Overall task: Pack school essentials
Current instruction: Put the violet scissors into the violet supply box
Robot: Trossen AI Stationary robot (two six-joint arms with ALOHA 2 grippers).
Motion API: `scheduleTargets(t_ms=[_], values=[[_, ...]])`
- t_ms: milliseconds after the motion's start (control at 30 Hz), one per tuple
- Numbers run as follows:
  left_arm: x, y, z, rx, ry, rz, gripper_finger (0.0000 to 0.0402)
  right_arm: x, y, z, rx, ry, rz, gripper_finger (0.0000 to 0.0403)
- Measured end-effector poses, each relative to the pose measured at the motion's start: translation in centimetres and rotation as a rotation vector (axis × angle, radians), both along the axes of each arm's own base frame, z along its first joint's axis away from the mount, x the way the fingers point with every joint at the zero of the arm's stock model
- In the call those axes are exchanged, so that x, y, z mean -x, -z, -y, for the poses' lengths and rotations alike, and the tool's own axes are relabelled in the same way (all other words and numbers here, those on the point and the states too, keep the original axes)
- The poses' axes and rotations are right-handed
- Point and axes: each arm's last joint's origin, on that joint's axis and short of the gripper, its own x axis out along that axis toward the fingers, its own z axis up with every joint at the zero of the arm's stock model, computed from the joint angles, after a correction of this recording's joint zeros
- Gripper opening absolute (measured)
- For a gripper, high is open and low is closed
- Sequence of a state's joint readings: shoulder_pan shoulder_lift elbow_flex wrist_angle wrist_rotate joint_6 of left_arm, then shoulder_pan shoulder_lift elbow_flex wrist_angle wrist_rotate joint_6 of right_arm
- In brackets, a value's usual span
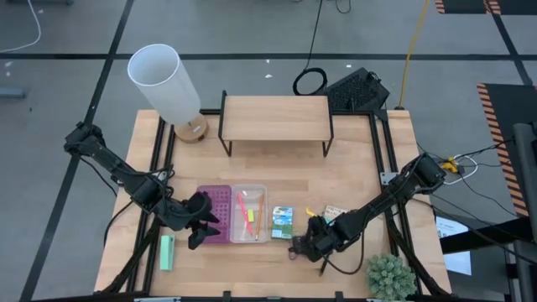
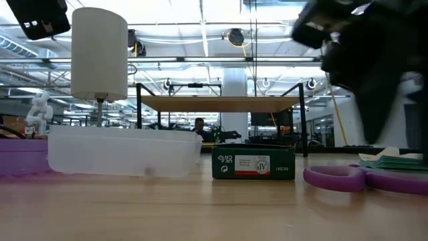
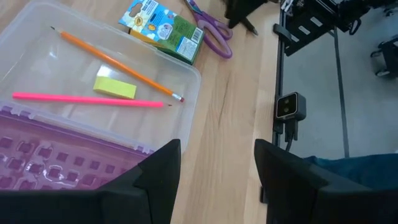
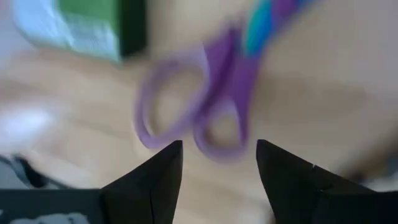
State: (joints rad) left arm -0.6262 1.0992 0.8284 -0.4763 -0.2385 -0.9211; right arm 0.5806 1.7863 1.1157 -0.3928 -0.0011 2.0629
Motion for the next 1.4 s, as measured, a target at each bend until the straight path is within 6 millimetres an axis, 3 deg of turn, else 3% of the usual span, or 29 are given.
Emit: scheduleTargets(t_ms=[133, 700, 1100, 1400], values=[[0.0, 0.0, 0.0, -0.002, 0.002, 0.000, 0.0207, 0.6, 0.3, -0.6, -0.029, -0.008, -0.015, 0.0201], [0.0, 0.1, -0.2, -0.045, -0.003, 0.007, 0.0207, 0.9, 2.4, 0.4, 0.023, -0.026, -0.114, 0.0194], [0.0, 0.1, -0.3, -0.064, -0.029, 0.019, 0.0207, 0.6, 2.2, 1.2, -0.013, -0.034, -0.152, 0.0118], [-0.1, 0.0, -0.4, -0.096, -0.075, 0.042, 0.0207, -0.1, 1.5, 1.9, 0.022, -0.052, -0.172, 0.0111]])
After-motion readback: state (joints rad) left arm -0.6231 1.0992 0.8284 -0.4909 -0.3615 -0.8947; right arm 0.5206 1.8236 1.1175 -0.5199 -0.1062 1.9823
